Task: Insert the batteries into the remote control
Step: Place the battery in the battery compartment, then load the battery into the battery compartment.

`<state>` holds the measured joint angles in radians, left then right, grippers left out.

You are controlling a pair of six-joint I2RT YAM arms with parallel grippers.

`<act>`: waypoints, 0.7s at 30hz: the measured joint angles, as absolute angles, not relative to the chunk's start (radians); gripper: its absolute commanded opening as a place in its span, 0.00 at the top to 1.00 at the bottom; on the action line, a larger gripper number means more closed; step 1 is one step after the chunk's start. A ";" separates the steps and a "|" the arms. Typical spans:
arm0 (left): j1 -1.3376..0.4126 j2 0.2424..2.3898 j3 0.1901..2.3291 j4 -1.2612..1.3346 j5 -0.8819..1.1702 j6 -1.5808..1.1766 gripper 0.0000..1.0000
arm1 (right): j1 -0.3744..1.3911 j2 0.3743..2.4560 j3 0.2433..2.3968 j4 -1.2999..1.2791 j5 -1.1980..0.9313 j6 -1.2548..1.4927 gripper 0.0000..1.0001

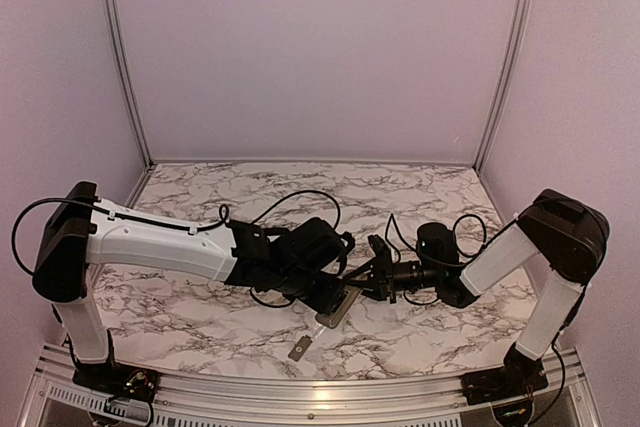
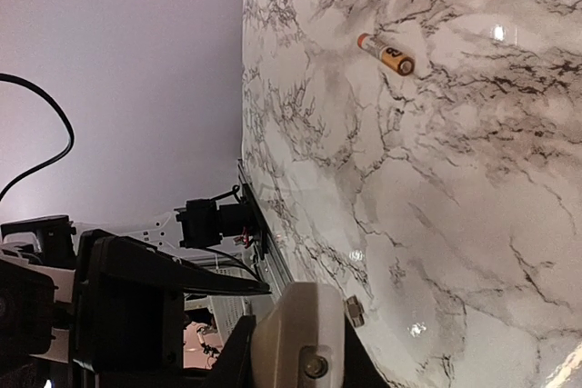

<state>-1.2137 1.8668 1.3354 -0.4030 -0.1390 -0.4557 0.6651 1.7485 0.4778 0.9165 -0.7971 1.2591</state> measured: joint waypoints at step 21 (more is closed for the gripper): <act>-1.249 1.360 0.854 -0.065 0.039 0.023 0.44 | 0.665 1.734 0.568 0.649 -0.939 1.065 1.00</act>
<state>-1.2491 1.3602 0.8539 -0.0647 0.0395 0.0227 0.6655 1.7340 0.5678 0.6491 -0.9390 1.0649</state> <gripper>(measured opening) 0.600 0.208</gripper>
